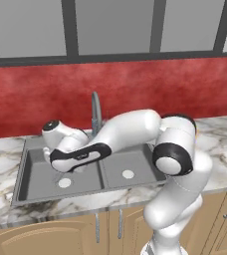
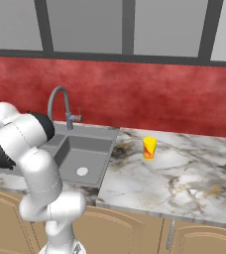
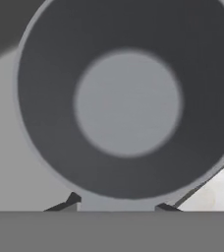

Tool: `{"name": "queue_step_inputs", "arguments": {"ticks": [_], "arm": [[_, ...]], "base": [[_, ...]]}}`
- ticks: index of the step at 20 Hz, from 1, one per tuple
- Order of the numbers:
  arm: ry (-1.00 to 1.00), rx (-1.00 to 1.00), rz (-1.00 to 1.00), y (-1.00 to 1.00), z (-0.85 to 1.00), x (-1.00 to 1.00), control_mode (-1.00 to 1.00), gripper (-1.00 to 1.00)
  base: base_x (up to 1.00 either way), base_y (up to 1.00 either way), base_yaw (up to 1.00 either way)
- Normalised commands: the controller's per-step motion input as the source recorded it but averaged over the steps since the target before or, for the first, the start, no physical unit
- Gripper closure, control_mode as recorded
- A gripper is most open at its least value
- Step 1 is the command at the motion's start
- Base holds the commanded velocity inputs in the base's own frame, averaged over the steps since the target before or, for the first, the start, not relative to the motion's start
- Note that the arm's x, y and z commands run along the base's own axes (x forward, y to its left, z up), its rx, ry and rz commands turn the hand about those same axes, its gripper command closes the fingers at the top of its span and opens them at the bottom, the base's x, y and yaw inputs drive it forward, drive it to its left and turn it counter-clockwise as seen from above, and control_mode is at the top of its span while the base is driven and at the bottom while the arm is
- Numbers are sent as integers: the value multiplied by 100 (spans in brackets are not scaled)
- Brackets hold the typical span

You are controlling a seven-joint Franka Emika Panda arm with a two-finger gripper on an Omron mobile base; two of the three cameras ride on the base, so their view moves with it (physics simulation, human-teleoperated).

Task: Move any existing items from the left basin to the right basin for drying. Then move the cup from the counter to the left basin of the sink for washing.

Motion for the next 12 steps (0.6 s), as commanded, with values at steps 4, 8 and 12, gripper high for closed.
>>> {"name": "queue_step_inputs", "arguments": {"ticks": [4, 8, 12], "arm": [[0, 0, -13, -36, 26, -27, -100, 100], [0, 2, -13, -48, 24, -23, -100, 100], [0, 2, -12, -57, 23, -22, -100, 100]], "base": [[0, 0, 0], [0, 0, 0], [0, 0, 0]]}}
